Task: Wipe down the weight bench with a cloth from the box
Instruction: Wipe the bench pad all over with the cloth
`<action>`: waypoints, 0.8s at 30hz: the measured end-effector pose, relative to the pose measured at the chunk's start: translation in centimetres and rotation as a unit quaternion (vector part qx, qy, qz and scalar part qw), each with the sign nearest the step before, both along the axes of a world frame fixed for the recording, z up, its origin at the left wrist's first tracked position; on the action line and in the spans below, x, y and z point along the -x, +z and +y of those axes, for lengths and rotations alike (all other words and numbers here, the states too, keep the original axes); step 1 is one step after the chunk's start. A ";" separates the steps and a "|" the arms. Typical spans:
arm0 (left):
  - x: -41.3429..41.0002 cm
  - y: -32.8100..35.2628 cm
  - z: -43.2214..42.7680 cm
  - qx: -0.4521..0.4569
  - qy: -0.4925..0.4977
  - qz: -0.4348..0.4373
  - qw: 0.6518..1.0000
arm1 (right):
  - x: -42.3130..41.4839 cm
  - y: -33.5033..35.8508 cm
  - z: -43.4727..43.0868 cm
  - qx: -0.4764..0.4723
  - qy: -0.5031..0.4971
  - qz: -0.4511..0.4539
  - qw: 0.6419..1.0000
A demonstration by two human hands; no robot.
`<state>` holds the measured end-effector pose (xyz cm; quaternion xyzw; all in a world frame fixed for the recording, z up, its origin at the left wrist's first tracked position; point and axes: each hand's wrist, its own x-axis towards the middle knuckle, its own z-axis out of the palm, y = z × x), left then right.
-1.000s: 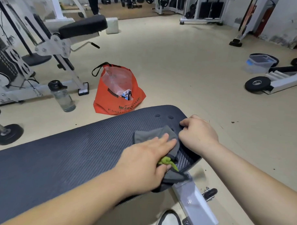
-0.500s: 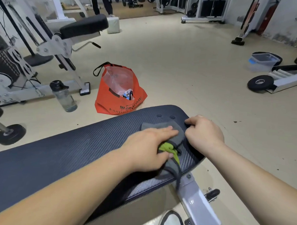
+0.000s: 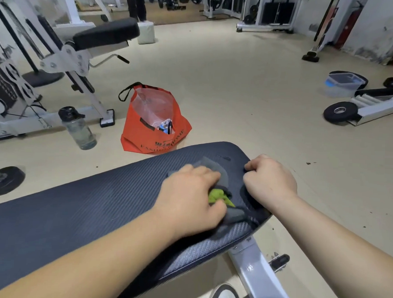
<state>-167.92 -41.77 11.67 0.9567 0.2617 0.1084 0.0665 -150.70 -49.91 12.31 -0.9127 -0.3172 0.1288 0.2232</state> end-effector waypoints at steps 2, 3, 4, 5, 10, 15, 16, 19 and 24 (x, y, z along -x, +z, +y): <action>1.1 -0.1 0.9 0.039 -0.056 0.005 0.998 | 0.2 0.1 0.2 0.003 0.005 -0.009 1.000; 1.2 -0.2 2.5 0.033 -0.060 0.015 0.998 | 0.3 0.2 0.3 0.004 0.007 -0.014 1.000; 1.2 -0.2 4.2 0.023 -0.040 0.027 0.999 | 0.4 0.3 0.3 0.006 0.009 -0.019 1.000; 0.9 -0.1 5.7 0.016 0.004 0.040 0.999 | 0.4 0.3 0.3 0.008 0.011 -0.021 1.000; -2.9 -0.1 5.5 0.060 0.067 0.064 0.994 | 0.0 0.3 0.2 0.001 -0.010 -0.004 1.000; -3.6 0.0 5.9 0.143 -0.142 0.067 0.977 | -0.8 0.3 0.3 -0.017 -0.041 0.028 0.999; -4.4 -0.1 7.1 0.123 -0.116 0.079 0.982 | -0.9 0.3 0.1 -0.018 -0.043 0.038 0.998; -7.6 -0.2 8.1 0.063 0.042 0.130 0.989 | -1.3 0.1 -0.4 -0.052 -0.059 0.094 0.992; -8.8 -0.4 1.8 0.069 -0.083 0.079 0.991 | -2.0 0.0 -0.5 -0.139 -0.084 0.127 0.979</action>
